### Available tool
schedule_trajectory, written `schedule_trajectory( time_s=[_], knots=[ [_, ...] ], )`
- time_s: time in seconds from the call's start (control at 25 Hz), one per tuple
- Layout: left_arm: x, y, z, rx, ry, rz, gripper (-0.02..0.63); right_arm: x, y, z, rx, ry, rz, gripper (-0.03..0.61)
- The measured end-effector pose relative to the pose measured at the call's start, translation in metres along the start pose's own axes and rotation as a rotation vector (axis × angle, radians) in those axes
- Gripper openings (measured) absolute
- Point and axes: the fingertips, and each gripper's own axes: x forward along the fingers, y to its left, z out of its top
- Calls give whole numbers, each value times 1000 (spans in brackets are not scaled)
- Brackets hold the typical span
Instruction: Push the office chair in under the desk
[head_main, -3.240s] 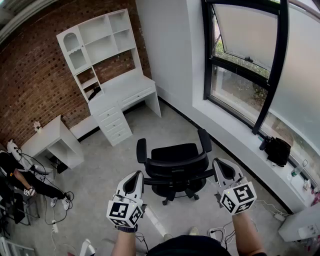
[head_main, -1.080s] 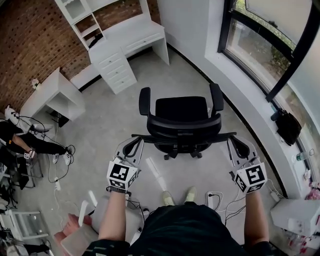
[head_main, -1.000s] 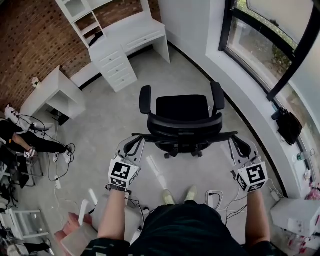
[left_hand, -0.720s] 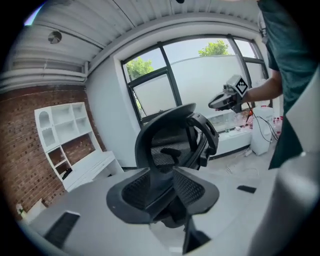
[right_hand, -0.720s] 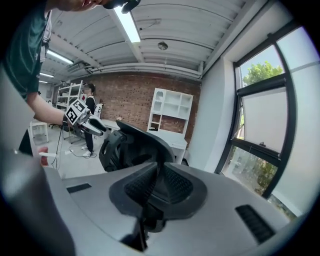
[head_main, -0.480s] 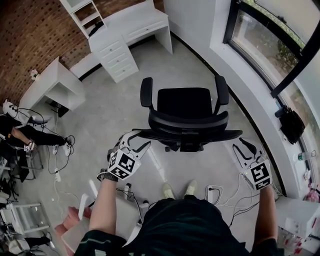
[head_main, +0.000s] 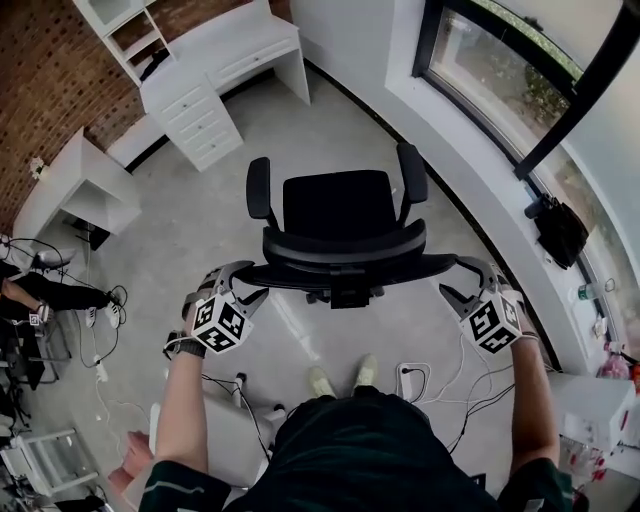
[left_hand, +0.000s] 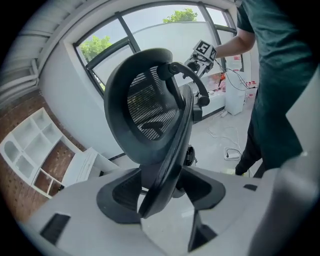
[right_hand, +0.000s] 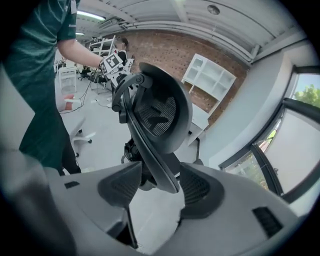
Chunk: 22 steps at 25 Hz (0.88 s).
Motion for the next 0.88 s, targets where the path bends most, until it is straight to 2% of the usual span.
schedule_trajectory(
  time_s=[0.24, 0.44, 0.72, 0.84, 0.88],
  knots=[
    [15, -6, -7, 56, 77, -77, 252, 26, 1, -18, -138, 124, 50, 241],
    [27, -5, -11, 73, 119, -79, 249, 48, 0, -23, -213, 169, 73, 249],
    [47, -9, -19, 176, 243, -93, 210, 79, 10, -37, -329, 240, 134, 247],
    [52, -9, -20, 211, 249, -85, 187, 88, 10, -41, -389, 268, 132, 167],
    [54, -8, -21, 220, 247, -77, 181, 90, 9, -43, -408, 275, 130, 160]
  ],
)
